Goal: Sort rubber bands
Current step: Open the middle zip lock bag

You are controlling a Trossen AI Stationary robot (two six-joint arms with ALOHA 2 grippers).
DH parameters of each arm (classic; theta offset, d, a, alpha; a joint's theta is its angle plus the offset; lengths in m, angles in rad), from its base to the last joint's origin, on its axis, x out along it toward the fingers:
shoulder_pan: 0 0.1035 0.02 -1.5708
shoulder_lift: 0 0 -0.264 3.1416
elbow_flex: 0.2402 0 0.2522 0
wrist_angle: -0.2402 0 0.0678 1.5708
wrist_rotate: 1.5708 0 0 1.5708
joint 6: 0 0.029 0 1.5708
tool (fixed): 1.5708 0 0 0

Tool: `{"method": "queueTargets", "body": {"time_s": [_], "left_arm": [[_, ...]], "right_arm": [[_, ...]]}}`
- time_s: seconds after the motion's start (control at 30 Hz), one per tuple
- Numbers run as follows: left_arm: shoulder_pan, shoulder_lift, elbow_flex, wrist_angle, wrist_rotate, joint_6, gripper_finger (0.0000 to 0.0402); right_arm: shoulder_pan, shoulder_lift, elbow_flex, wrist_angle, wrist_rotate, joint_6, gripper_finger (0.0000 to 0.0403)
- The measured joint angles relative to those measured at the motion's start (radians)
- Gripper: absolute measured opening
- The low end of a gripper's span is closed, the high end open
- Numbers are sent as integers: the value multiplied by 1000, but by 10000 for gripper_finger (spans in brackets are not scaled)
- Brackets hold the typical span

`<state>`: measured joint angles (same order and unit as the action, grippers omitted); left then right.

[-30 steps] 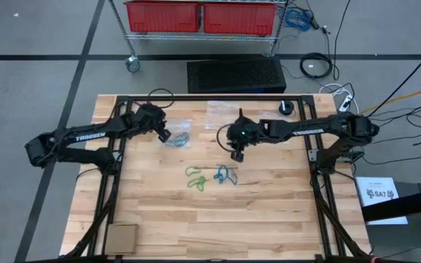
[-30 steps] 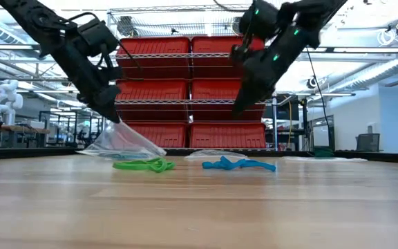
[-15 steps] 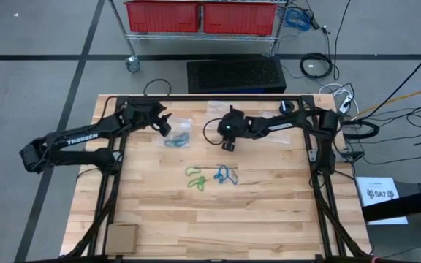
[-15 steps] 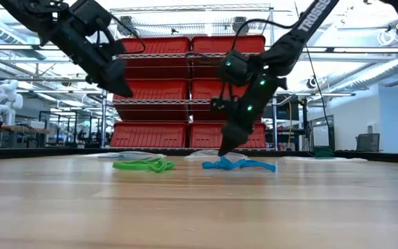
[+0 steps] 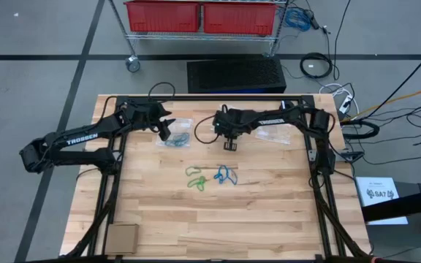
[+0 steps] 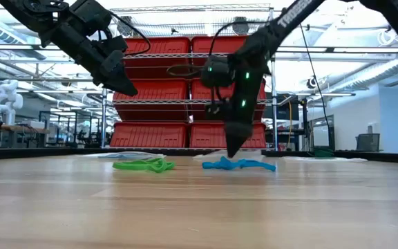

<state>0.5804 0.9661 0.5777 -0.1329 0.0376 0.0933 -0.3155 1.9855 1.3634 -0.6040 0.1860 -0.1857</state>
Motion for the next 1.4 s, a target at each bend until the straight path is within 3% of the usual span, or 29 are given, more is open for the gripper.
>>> {"method": "queueTargets", "body": {"time_s": [0.2, 0.33, 0.4, 0.63, 0.83, 0.93, 1.2, 1.4], "left_arm": [[-18, 0, 0, 119, 229, 57, 169], [-36, 0, 0, 220, 429, 73, 169], [-60, 9, 0, 269, 471, 71, 169], [-168, 59, -1, 406, 433, 70, 169], [-248, 102, -2, 419, 413, 70, 169], [-282, 111, -2, 417, 355, 70, 169], [-338, 140, -2, 460, 203, 69, 169], [-346, 173, -2, 521, 192, 18, 169]], "right_arm": [[83, -184, 52, -125, -129, 104, 2], [138, -317, 55, -137, -134, 183, 1], [166, -356, 55, -136, -135, 210, 1], [233, -397, 54, -102, -136, 230, 0], [246, -393, 53, -81, -135, 231, 0], [246, -393, 53, -79, -134, 231, 0], [246, -393, 53, -77, -135, 230, 0], [246, -393, 53, -80, -140, 227, 0]]}}
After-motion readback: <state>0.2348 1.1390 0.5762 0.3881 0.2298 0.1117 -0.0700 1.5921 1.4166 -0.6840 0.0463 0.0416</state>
